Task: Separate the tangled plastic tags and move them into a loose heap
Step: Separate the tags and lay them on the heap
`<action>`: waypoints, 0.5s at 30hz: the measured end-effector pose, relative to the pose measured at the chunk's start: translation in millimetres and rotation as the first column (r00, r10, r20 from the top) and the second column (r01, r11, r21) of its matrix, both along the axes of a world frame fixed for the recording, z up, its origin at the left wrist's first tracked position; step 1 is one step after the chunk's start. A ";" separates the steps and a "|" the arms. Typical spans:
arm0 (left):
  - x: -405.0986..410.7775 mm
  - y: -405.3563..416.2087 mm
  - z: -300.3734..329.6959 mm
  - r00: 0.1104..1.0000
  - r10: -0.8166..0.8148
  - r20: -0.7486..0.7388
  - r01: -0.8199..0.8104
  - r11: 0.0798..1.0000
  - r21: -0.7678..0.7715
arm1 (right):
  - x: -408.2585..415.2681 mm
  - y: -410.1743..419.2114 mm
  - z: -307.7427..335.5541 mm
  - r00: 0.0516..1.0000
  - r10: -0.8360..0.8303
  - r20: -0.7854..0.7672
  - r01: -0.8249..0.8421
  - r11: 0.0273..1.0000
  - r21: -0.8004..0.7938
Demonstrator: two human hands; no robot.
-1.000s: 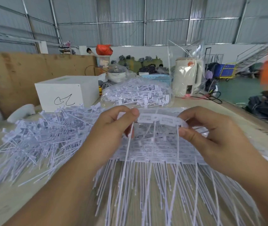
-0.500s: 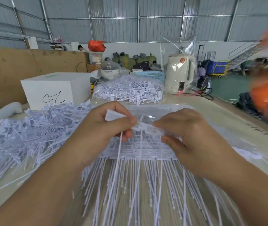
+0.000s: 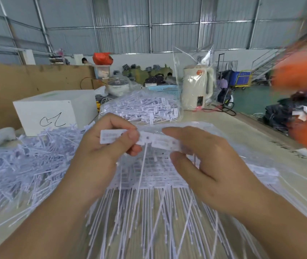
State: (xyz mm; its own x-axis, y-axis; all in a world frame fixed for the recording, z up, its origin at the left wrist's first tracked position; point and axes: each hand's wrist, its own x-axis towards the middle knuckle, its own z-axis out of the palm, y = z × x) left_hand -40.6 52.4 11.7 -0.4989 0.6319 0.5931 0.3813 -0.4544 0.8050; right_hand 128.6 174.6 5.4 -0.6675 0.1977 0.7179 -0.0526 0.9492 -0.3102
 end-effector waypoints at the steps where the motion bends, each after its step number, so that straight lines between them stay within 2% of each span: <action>1: -1.8 -1.0 1.5 1.000 0.014 0.017 -0.014 1.000 0.010 | 0.2 0.1 0.0 0.999 -0.042 0.000 0.042 0.999 -0.014; 5: -5.3 -3.3 6.2 0.987 -0.028 0.156 0.014 0.996 0.090 | -0.9 2.6 4.0 0.985 -0.170 0.017 0.170 0.985 -0.016; 7: -4.7 -3.3 6.1 0.960 -0.116 0.254 0.089 0.989 0.116 | -2.1 1.2 5.4 0.980 -0.196 -0.034 0.197 0.980 0.009; 10: -9.8 -1.7 7.3 0.925 -0.216 0.313 0.183 0.974 0.133 | -3.6 -2.6 3.6 0.965 -0.226 -0.136 0.239 0.967 0.087; 13: -13.0 -2.7 8.5 0.866 -0.314 0.388 0.303 0.948 0.092 | -3.4 -2.7 4.3 0.937 -0.243 -0.250 0.288 0.943 0.163; 15: -8.1 -3.1 4.8 0.855 -0.347 0.386 0.376 0.926 0.000 | -2.8 -1.9 4.5 0.924 -0.232 -0.305 0.304 0.929 0.213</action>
